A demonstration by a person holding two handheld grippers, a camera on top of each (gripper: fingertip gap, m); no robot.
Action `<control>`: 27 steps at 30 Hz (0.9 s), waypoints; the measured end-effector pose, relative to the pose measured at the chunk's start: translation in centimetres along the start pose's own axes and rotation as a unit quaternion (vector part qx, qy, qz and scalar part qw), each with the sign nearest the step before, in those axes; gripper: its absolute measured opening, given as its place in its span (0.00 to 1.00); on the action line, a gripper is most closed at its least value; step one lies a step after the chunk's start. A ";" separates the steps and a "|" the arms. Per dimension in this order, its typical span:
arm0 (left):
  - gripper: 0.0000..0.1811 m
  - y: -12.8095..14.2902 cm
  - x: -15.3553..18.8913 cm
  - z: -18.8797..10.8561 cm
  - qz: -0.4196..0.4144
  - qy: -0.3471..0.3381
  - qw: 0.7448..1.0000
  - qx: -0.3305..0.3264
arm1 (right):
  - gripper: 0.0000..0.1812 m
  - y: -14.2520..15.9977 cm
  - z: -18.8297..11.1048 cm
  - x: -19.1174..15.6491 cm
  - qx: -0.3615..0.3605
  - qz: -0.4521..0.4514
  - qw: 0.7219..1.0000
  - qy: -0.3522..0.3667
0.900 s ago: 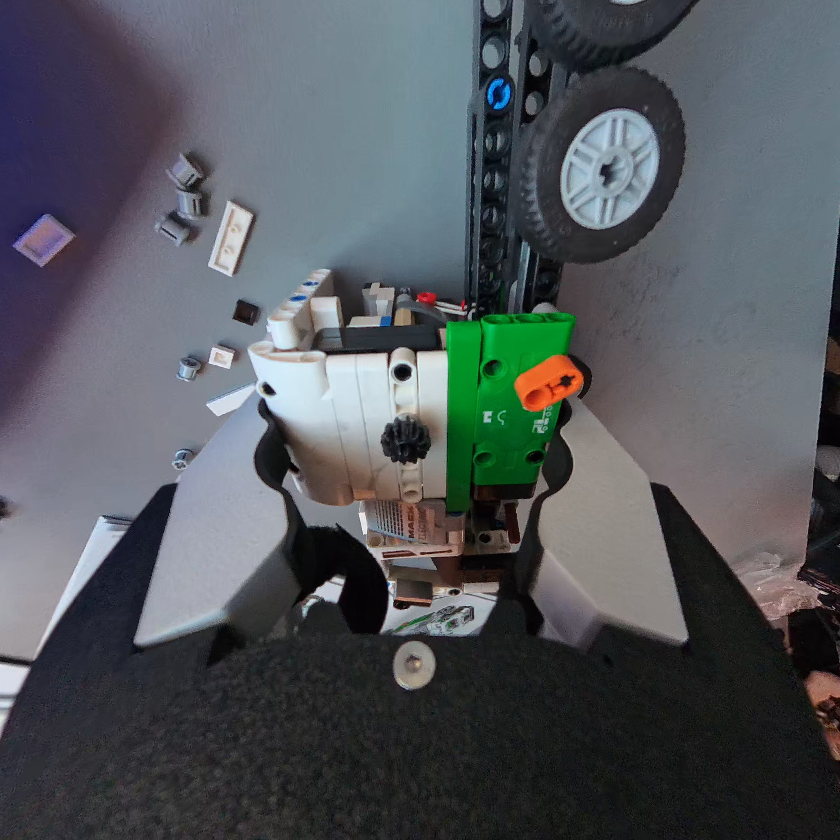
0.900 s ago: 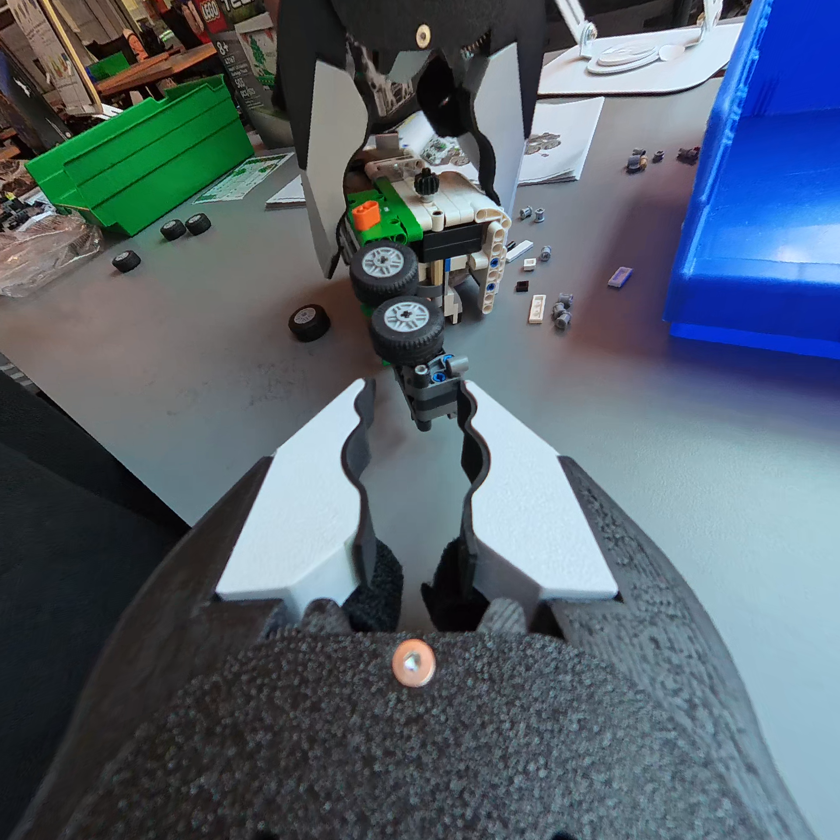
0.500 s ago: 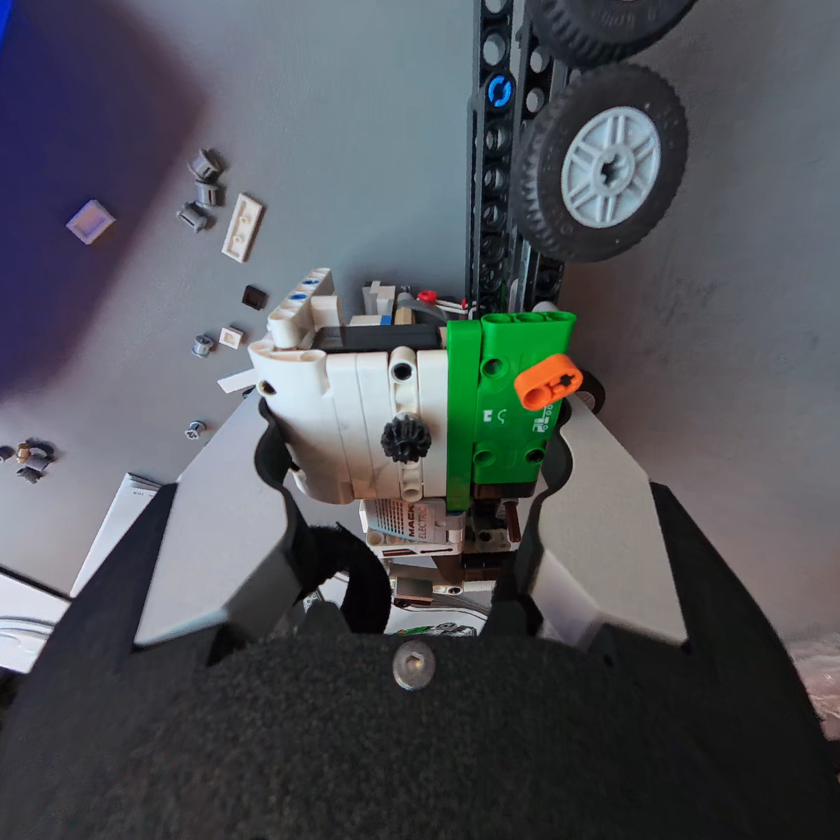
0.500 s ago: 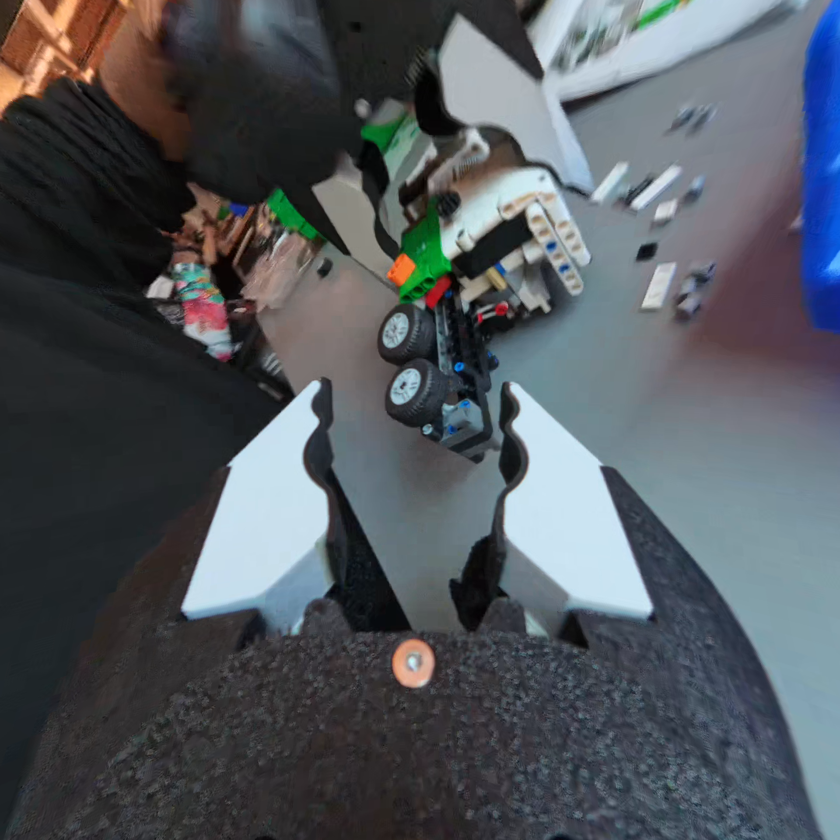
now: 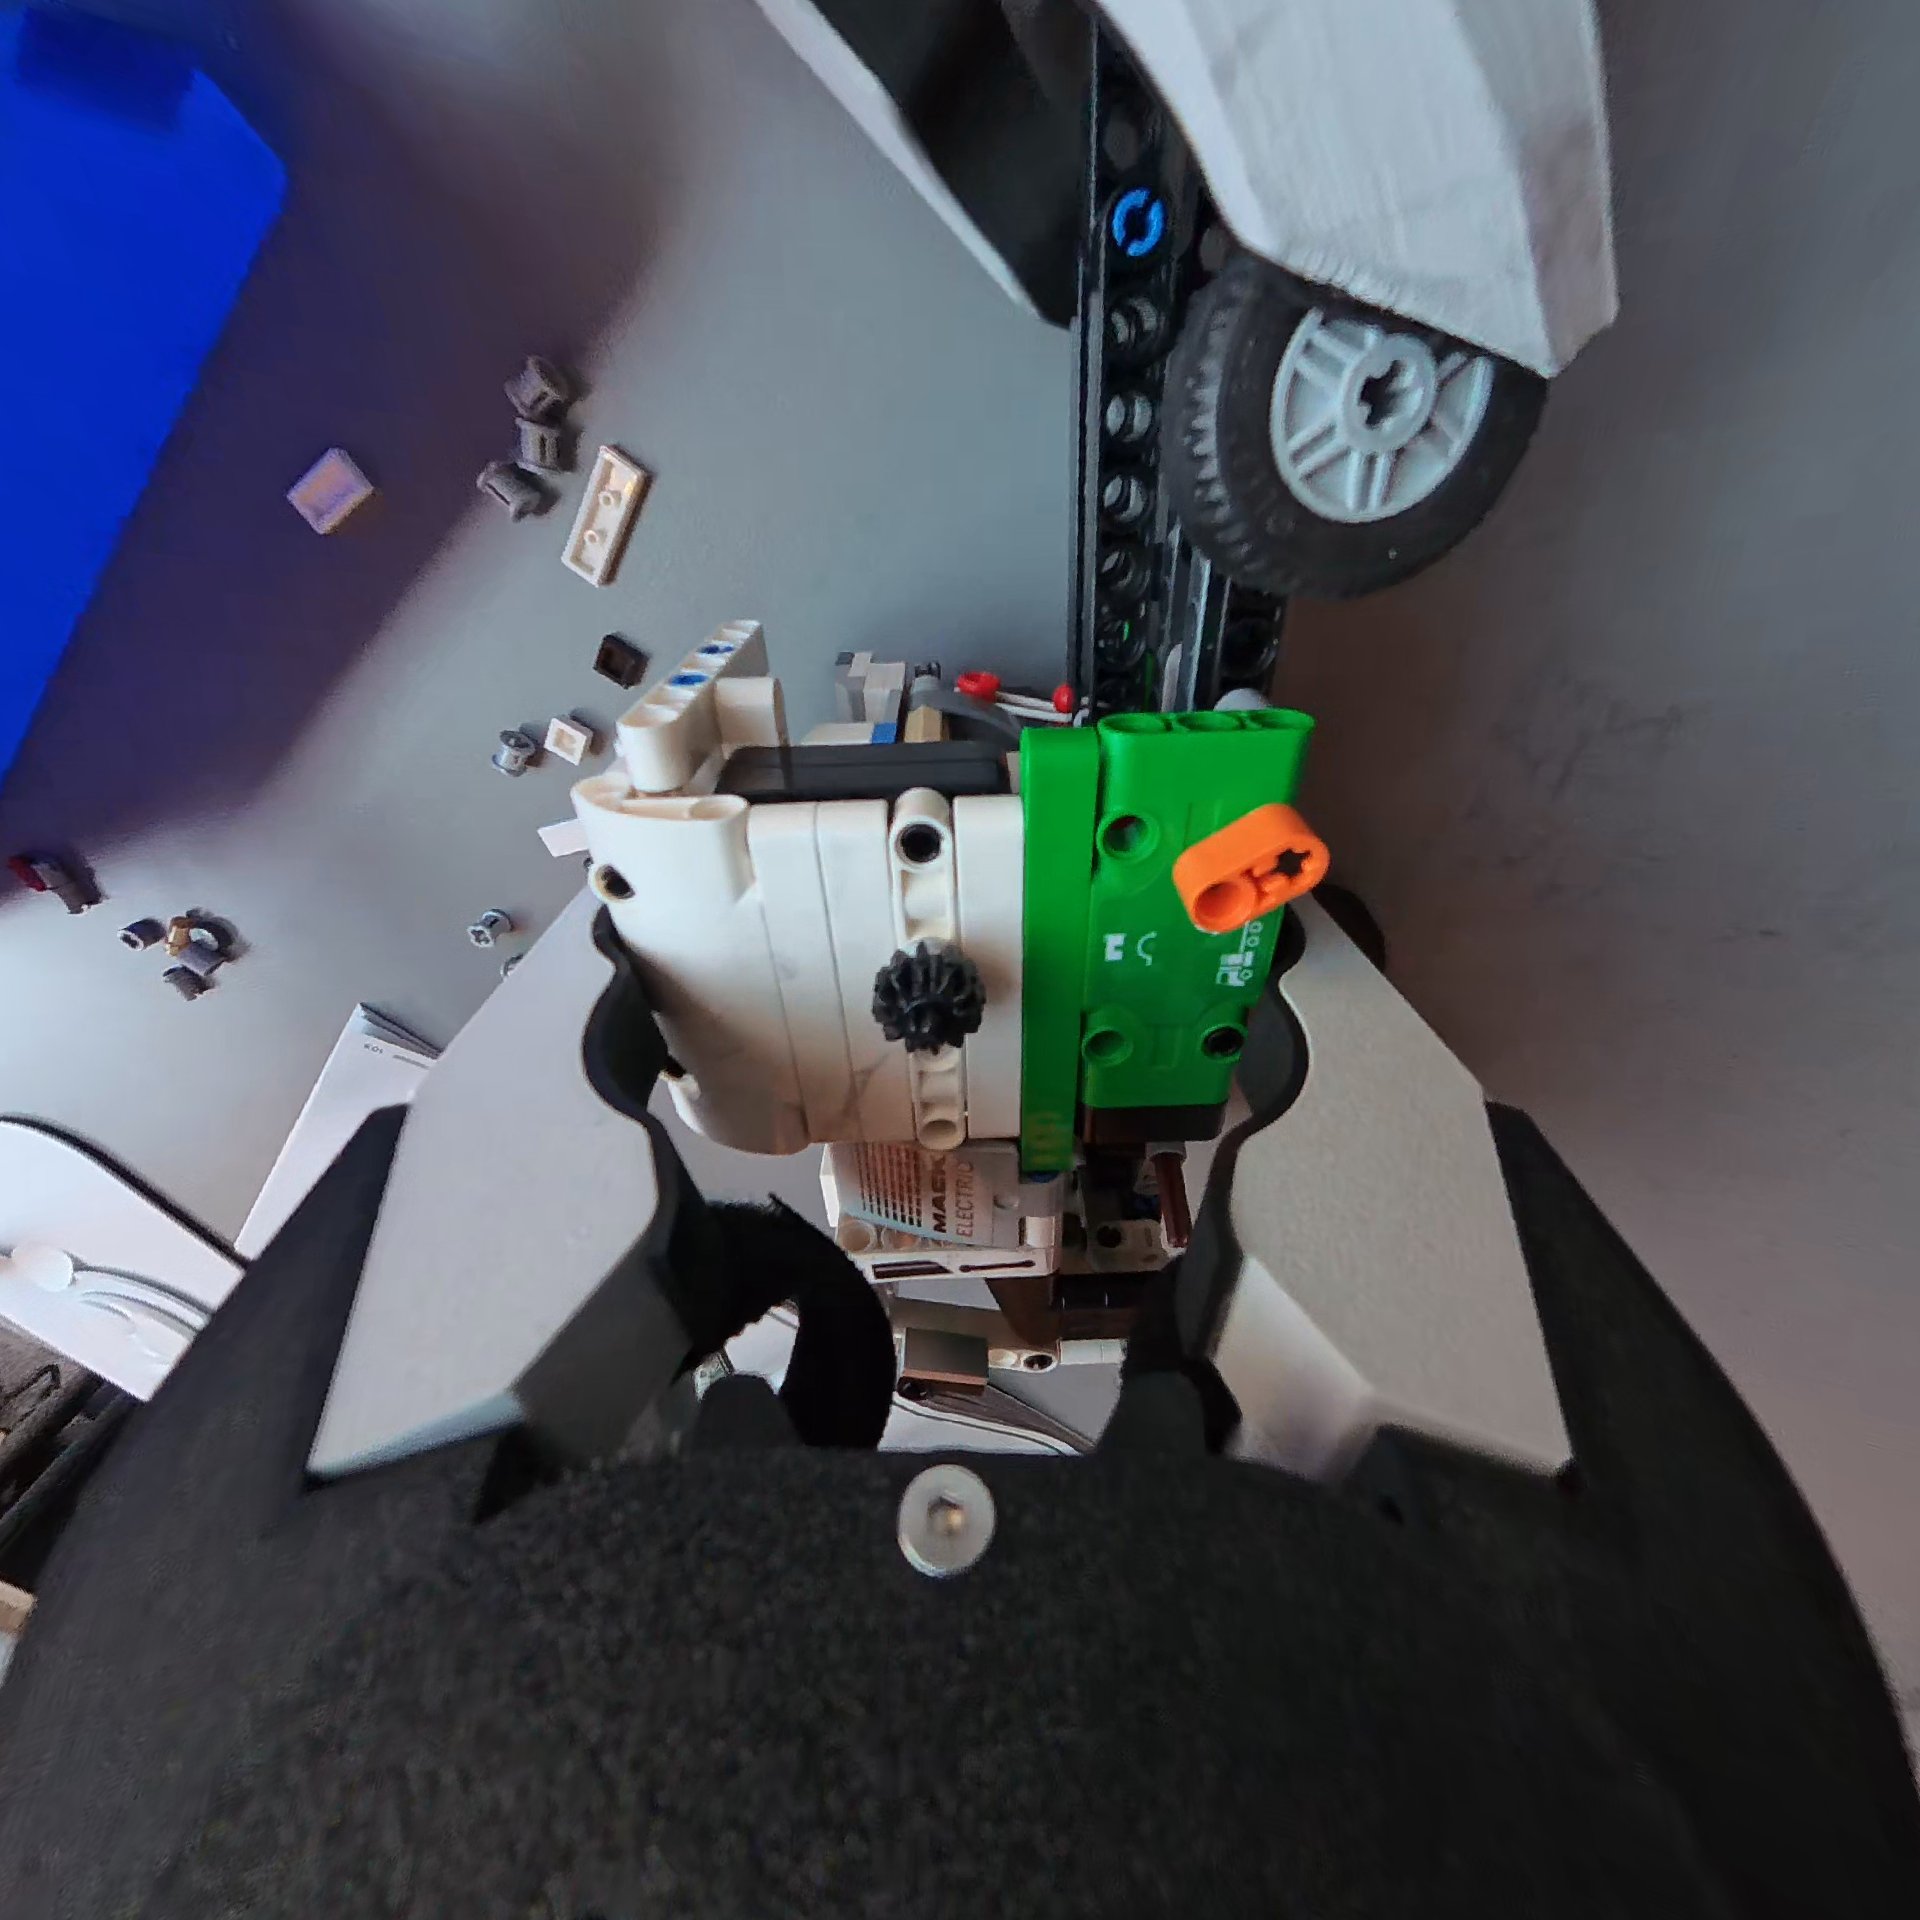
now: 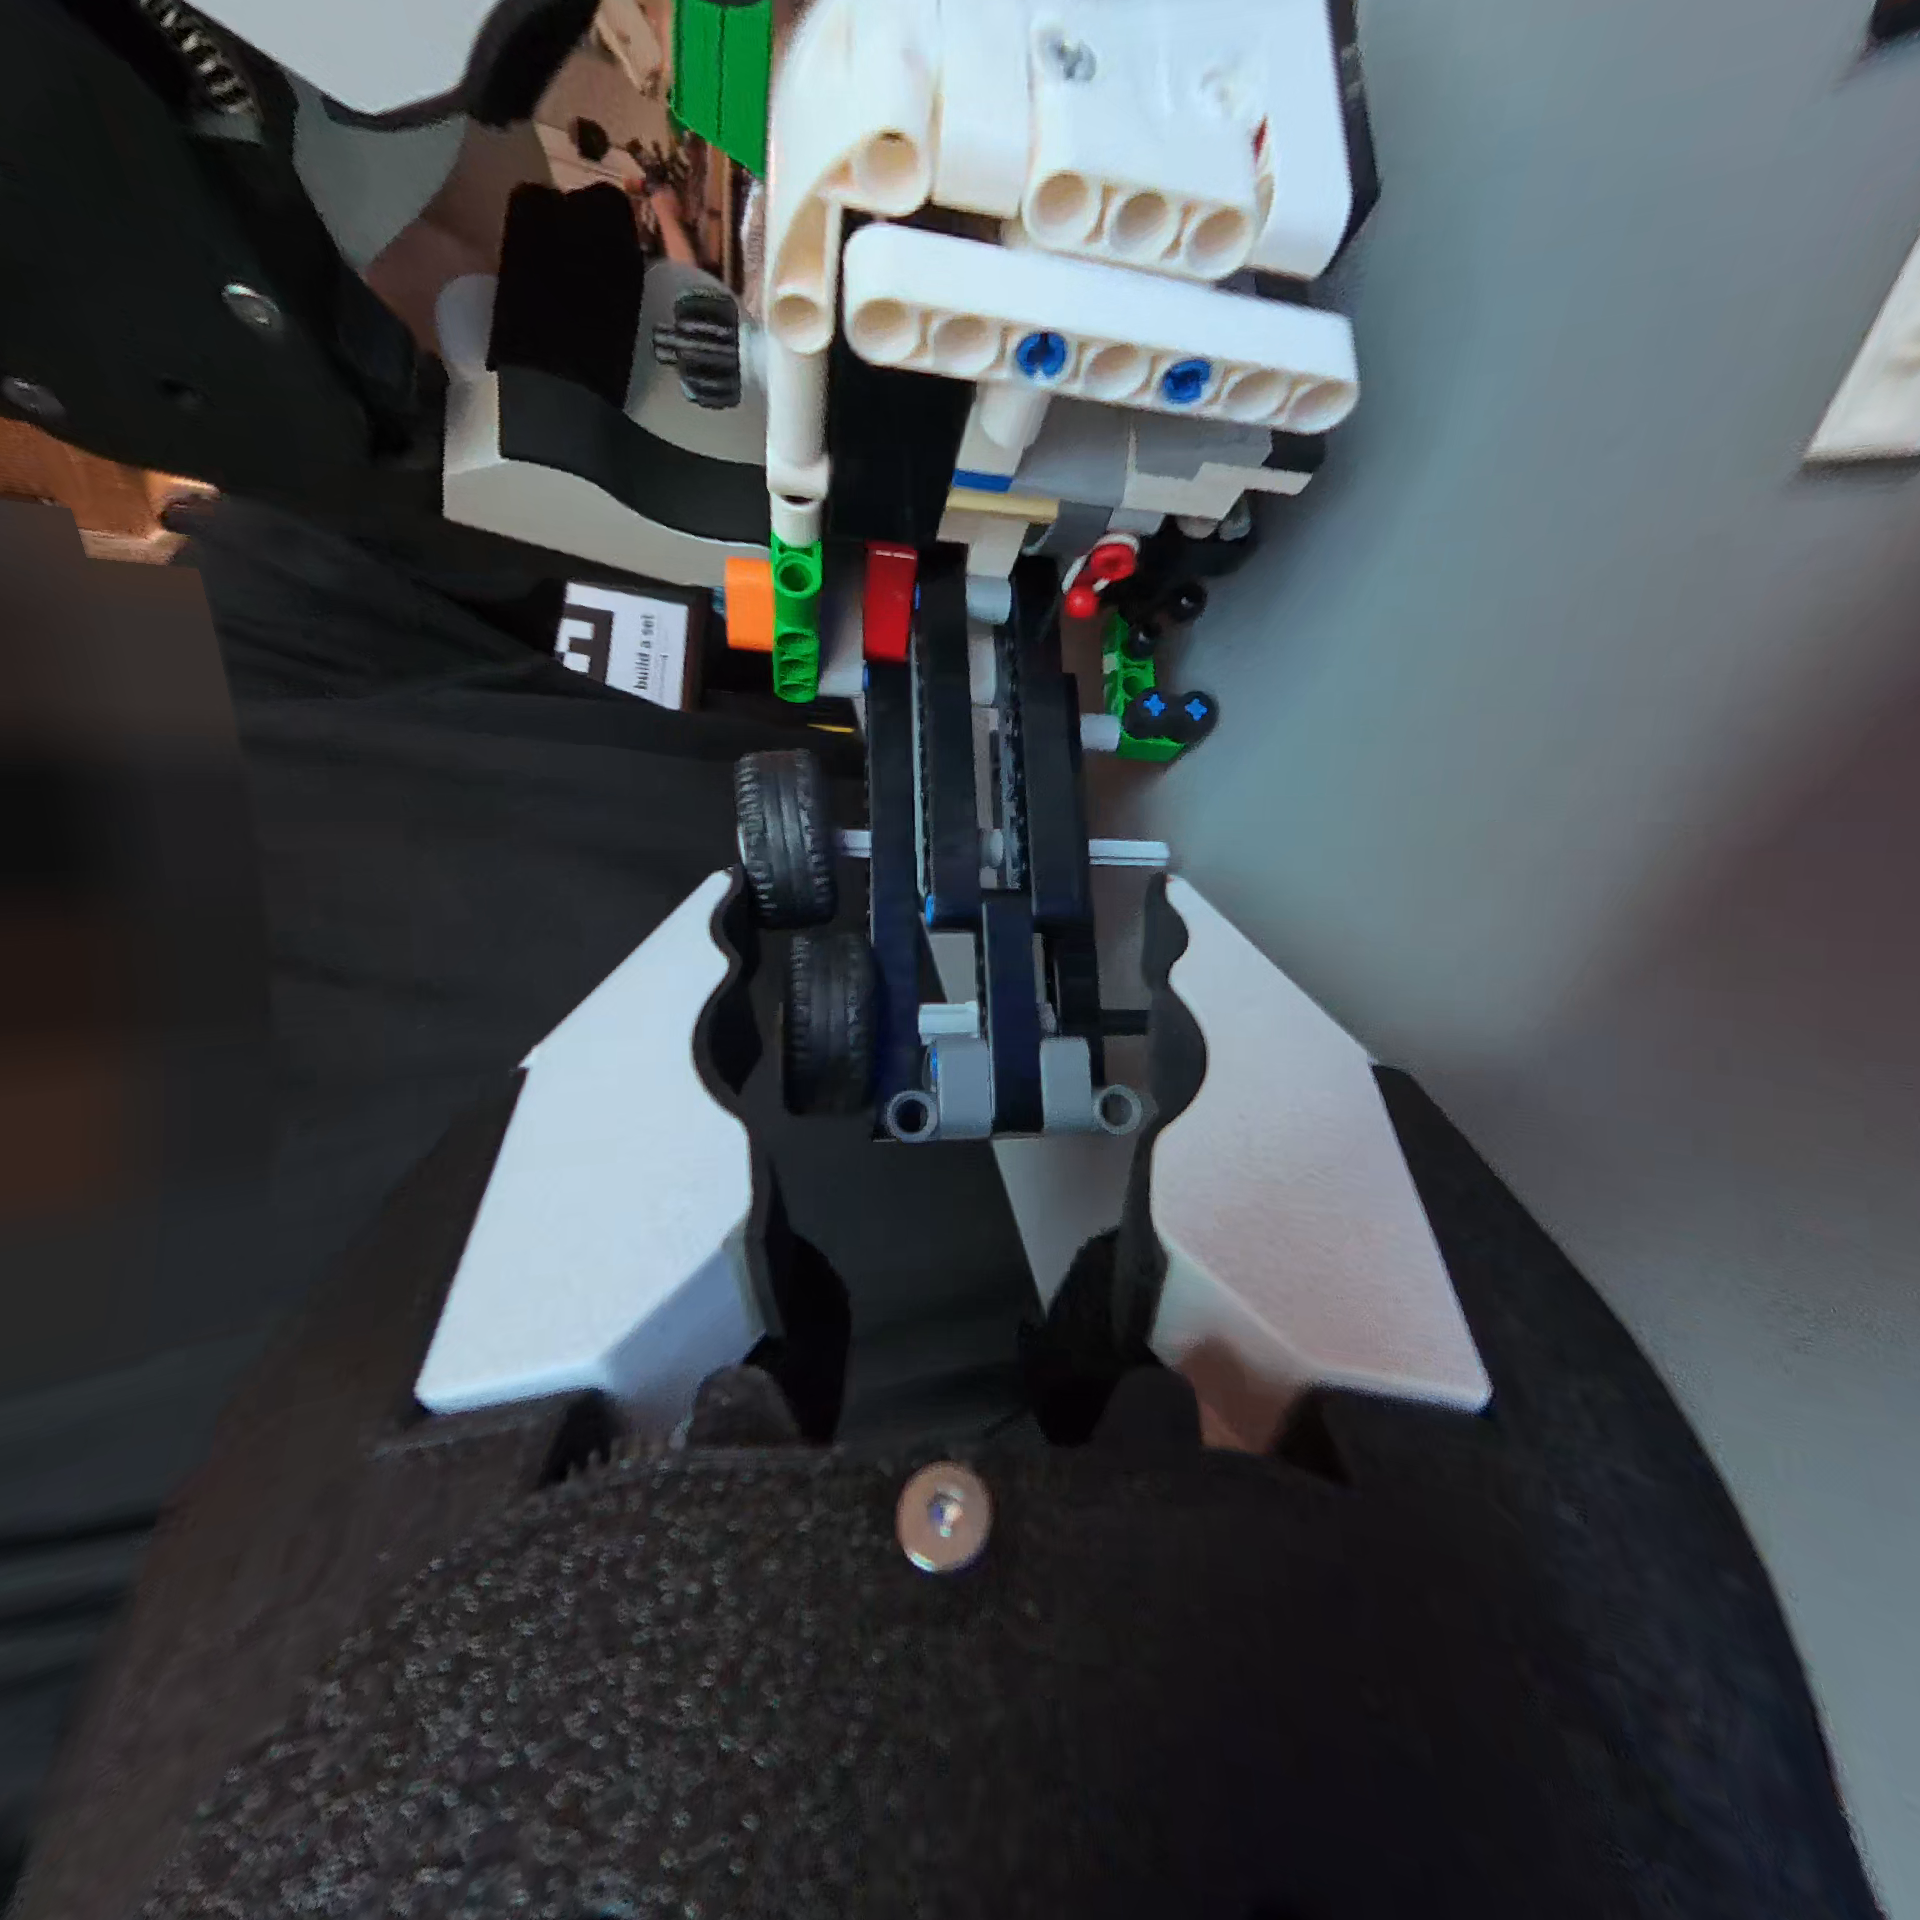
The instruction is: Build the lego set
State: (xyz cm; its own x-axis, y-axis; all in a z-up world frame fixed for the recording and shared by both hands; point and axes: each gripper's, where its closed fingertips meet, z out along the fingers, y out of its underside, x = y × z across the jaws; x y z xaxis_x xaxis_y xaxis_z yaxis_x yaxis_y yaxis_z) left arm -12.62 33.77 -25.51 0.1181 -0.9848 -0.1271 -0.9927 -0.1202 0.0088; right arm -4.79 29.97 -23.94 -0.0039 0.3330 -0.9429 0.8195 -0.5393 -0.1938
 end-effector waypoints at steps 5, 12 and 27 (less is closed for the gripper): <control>0.63 -0.1 0.1 -0.1 0.003 -0.017 1.000 -0.004 | 0.40 0.0 0.5 -0.9 -0.006 0.038 0.999 -0.033; 0.63 0.1 0.2 -0.2 0.006 -0.018 1.000 -0.012 | 0.37 -0.1 0.6 -0.8 -0.006 0.057 0.998 -0.011; 0.63 0.0 0.2 -0.2 0.025 -0.018 0.999 0.012 | 0.36 -0.1 1.0 -1.0 0.009 0.048 0.998 0.028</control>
State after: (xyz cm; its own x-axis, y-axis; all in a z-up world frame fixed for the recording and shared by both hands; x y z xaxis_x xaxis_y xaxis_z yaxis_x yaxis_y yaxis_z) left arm -12.60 33.60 -25.38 0.0675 -0.9844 -0.1625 -0.9977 -0.0670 -0.0086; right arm -5.42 28.91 -23.21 0.1069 0.3220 -0.9407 0.8039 -0.5847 -0.1088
